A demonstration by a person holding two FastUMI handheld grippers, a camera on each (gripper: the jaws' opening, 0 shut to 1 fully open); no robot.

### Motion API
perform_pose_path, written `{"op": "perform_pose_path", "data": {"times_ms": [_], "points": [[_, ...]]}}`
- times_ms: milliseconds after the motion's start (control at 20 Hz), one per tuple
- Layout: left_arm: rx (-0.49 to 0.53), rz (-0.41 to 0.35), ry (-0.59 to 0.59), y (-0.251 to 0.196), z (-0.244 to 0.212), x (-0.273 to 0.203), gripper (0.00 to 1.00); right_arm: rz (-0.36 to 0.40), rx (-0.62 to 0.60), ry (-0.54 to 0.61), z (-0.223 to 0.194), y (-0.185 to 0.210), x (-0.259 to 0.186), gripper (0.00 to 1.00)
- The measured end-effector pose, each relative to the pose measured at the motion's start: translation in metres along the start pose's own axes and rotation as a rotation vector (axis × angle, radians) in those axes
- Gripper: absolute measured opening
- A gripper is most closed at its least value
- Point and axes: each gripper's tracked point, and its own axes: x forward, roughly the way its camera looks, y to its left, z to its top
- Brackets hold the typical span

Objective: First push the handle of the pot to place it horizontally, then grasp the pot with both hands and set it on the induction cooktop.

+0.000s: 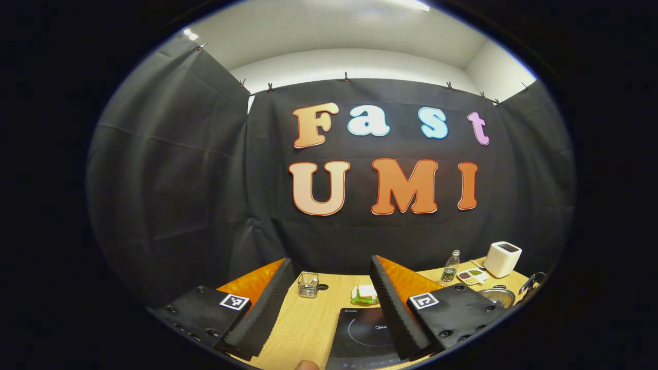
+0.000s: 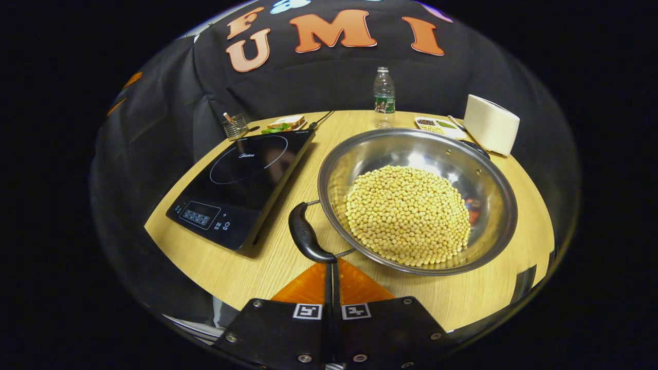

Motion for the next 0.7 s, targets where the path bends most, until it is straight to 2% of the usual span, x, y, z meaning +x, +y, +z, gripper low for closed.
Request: {"op": "perform_pose_path", "data": {"times_ms": [700], "points": [[0.009, 0.031, 0.003, 0.014, -0.007, 0.012, 0.97, 0.072, 0.190, -0.031, 0.029, 0.031, 0.038, 0.00]]}}
